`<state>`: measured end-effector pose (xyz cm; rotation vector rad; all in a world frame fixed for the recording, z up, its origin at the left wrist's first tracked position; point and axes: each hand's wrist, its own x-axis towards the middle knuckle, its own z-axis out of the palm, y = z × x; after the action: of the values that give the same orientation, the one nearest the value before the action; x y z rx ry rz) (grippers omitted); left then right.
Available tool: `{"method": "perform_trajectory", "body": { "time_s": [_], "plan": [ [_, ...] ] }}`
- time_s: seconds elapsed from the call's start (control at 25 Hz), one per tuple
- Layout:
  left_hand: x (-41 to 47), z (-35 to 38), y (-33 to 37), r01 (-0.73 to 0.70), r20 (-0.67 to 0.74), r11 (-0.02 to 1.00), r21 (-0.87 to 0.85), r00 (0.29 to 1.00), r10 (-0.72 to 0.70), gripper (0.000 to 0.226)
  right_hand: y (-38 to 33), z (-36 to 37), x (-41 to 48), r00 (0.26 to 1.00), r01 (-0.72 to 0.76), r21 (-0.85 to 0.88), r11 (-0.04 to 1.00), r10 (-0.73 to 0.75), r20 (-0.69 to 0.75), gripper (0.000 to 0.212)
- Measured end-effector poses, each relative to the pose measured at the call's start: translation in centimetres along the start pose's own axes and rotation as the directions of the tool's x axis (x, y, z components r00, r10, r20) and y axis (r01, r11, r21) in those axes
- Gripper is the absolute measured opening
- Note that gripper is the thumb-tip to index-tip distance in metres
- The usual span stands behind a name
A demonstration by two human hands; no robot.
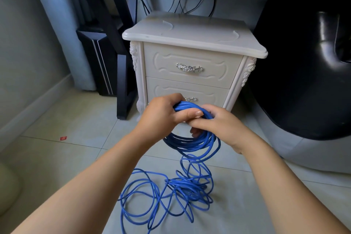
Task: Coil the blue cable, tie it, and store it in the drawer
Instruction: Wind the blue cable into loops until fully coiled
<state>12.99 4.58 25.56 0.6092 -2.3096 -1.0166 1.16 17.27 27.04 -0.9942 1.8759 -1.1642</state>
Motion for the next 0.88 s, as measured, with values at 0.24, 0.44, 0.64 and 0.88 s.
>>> {"method": "perform_trajectory", "body": {
  "time_s": [0.24, 0.44, 0.64, 0.88],
  "plan": [
    [0.6, -0.6, -0.3, 0.111, -0.26, 0.963, -0.245, 0.949, -0.176, 0.057, 1.4, -0.3, 0.2, 0.996, -0.095, 0.077, 0.993, 0.094, 0.013, 0.02],
    [0.8, 0.3, 0.5, 0.142, -0.271, 0.768, -0.624, 0.883, -0.384, 0.048, 0.8, 1.1, 0.9, 0.962, 0.136, 0.288, 0.948, -0.057, -0.266, 0.014],
    [0.6, 0.5, 0.6, 0.295, -0.001, 0.724, -0.624, 0.926, -0.379, 0.053, 0.1, 1.2, 1.3, 0.924, 0.223, 0.515, 0.828, -0.01, -0.383, 0.01],
    [-0.5, -0.4, 0.0, 0.235, 0.178, 0.902, -0.362, 0.967, -0.181, 0.043, 1.1, 0.4, 2.2, 0.88, 0.142, 0.17, 0.975, -0.045, -0.473, 0.017]
  ]
}}
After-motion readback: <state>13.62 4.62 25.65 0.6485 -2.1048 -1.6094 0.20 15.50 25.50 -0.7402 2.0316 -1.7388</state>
